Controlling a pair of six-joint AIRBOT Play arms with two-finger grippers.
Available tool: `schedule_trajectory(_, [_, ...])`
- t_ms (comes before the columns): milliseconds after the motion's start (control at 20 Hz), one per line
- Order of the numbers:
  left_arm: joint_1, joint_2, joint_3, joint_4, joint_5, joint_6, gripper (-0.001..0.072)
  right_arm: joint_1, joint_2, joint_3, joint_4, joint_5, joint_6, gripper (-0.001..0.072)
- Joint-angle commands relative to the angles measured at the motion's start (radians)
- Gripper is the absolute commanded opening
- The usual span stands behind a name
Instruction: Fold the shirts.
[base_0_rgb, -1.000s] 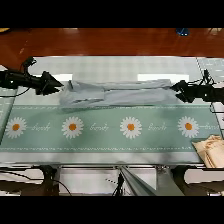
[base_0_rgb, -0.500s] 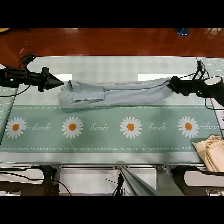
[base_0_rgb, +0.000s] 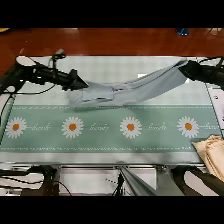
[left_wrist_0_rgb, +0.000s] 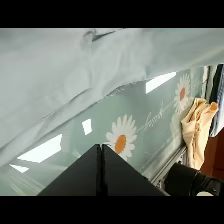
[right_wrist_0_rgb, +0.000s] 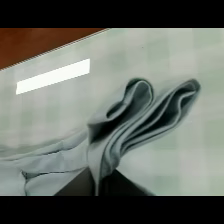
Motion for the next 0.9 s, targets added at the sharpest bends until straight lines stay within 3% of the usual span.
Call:
schedule_trajectory(0, [-0.150,-0.001,0.000,-0.001,0.118,-0.064,0.0029,0.005,0.099,0.001,-0.003,0.090,0.005,0.0027])
schedule_trajectory(250, [-0.328,-0.011,0.000,-0.001,0.281,-0.130,0.0030,0.115,0.189,0.001,-0.152,0.112,0.137,0.0027])
schedule_trajectory(450, [-0.436,-0.051,0.000,-0.003,0.303,-0.148,0.0029,0.196,0.245,0.001,-0.188,0.113,0.198,0.0027])
schedule_trajectory(850, [-0.613,-0.170,0.001,-0.232,0.462,-0.148,0.0029,0.227,0.393,0.001,-0.210,0.200,0.291,0.0027])
